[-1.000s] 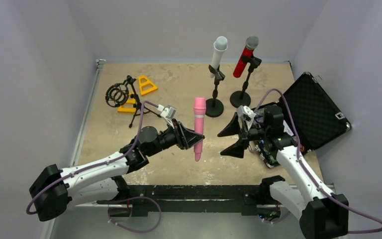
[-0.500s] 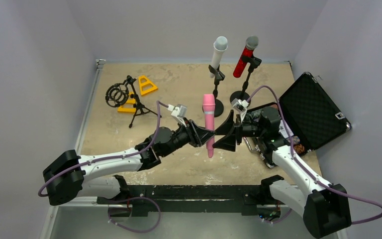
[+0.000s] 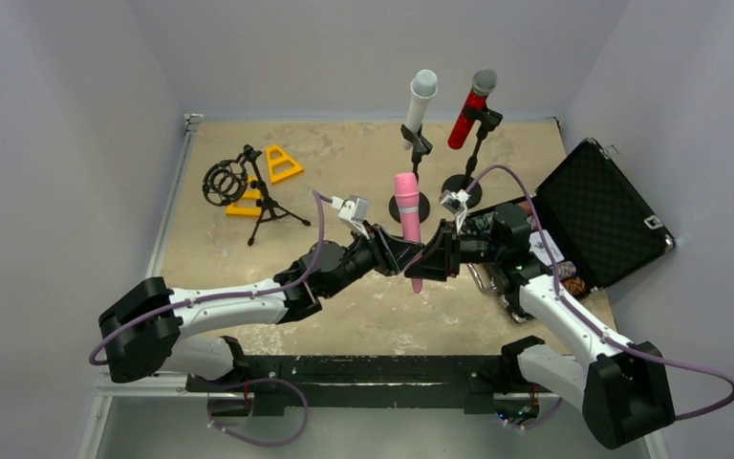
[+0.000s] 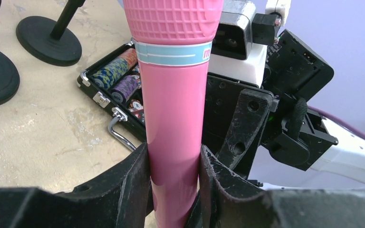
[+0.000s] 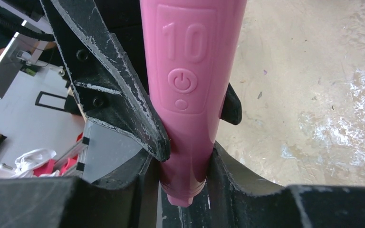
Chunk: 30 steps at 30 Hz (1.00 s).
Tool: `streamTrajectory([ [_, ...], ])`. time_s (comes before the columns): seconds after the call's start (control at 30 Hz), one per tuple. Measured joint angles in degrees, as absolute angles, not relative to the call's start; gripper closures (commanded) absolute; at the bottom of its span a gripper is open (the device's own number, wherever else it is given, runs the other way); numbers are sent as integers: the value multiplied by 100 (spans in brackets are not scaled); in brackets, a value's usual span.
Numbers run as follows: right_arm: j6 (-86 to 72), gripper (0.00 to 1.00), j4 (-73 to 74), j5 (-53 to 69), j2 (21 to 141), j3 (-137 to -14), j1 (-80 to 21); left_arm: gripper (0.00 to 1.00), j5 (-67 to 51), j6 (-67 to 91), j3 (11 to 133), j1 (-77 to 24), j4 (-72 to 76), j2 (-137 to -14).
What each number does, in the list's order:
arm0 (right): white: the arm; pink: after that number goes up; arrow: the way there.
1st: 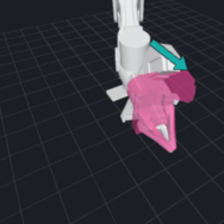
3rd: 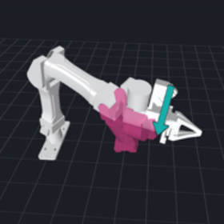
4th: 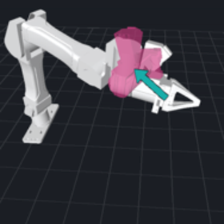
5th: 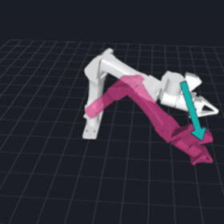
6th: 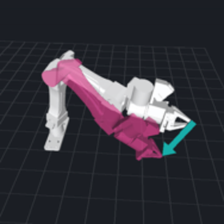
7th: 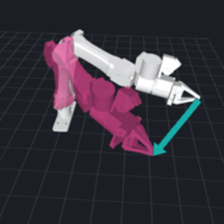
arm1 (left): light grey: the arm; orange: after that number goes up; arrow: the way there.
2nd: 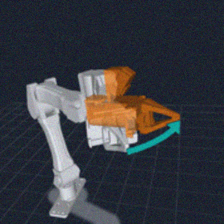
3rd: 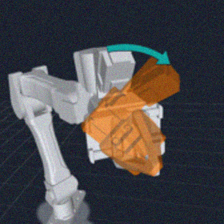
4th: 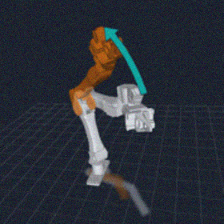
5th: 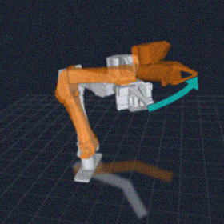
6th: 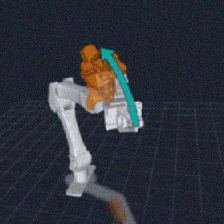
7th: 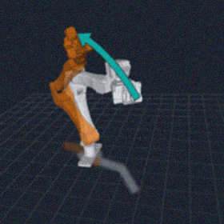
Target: Attach the microphones to the stand
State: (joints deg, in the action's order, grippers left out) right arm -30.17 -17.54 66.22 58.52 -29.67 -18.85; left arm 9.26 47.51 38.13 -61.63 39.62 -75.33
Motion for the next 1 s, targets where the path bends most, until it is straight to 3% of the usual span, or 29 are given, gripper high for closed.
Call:
streamTrajectory([
  [0.1,-2862,100,-1645,6692,5885,-3035,-1885,12,915,4764,3769,-6163,3957,-7461],
  [0.13,-2773,100,-1584,6689,5898,-3063,-1890,2,893,4766,3706,-6163,3964,-7349],
  [0.17,-2663,100,-1503,6700,5916,-3098,-1892,1,875,4770,3618,-6154,3966,-7188],
  [0.43,-1024,100,-414,7035,6025,-3533,-1890,1,-16,4851,3186,-5284,3787,-5863],
  [0.73,311,100,692,7308,6326,-3854,-1920,6,-1203,4397,4235,-5140,2482,-6427],
  [0.87,567,100,930,7303,6337,-3872,-1981,19,-1367,4209,4556,-5140,2272,-6722],
  [0.93,666,100,1011,7306,6342,-3885,-1999,30,-1396,4110,4696,-5140,2161,-6842],
  [1.0,727,100,1074,7303,6344,-3913,-2021,48,-1406,4040,4836,-5140,2043,-6958],
])
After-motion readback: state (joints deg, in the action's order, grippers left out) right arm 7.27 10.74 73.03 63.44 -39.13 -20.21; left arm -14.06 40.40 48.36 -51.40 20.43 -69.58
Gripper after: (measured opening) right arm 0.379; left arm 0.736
